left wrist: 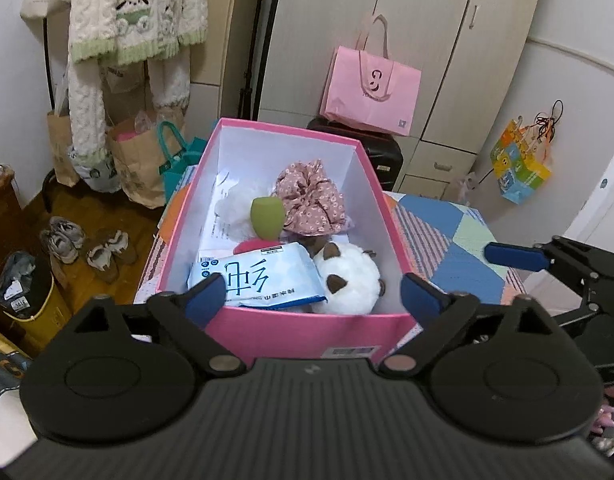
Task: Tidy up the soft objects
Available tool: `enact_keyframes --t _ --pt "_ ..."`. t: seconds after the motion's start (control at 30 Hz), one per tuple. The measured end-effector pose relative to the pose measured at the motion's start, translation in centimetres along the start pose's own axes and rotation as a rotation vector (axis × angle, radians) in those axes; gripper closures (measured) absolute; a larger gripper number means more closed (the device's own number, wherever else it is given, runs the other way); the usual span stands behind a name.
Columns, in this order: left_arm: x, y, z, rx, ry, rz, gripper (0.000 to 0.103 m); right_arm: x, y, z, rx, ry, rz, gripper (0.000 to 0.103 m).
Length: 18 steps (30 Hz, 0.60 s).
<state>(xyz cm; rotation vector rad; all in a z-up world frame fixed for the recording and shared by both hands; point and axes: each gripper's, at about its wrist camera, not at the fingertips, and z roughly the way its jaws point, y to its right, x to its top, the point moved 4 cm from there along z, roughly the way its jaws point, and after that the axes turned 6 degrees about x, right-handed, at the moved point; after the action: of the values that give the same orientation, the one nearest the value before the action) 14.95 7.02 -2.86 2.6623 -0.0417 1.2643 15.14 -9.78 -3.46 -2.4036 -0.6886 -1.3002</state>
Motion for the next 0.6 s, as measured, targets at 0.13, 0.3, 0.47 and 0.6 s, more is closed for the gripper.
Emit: enact_keyframes --t 0.13,0.3,0.47,0.6 --pt "-0.5 0.8 -1.1 0.014 -0.001 0.022 0.003 -0.6 0.3 -1.3 -0.064 -0.002 0.0 0.004" --pt "-0.6 1.6 -2.1 0.096 0.001 0.055 0.003 -0.9 0.8 -2.9 -0.174 -0.041 0.041 0.004" --pt "-1.0 3.1 -4.1 0.153 0.132 0.151 0.003 -1.0 1.6 -5.4 -0.139 0.017 0.133 0.004" --pt "-2.2 4.0 -4.8 0.18 0.2 0.145 0.003 -1.6 1.0 -7.1 -0.23 0.088 0.124 0.004"
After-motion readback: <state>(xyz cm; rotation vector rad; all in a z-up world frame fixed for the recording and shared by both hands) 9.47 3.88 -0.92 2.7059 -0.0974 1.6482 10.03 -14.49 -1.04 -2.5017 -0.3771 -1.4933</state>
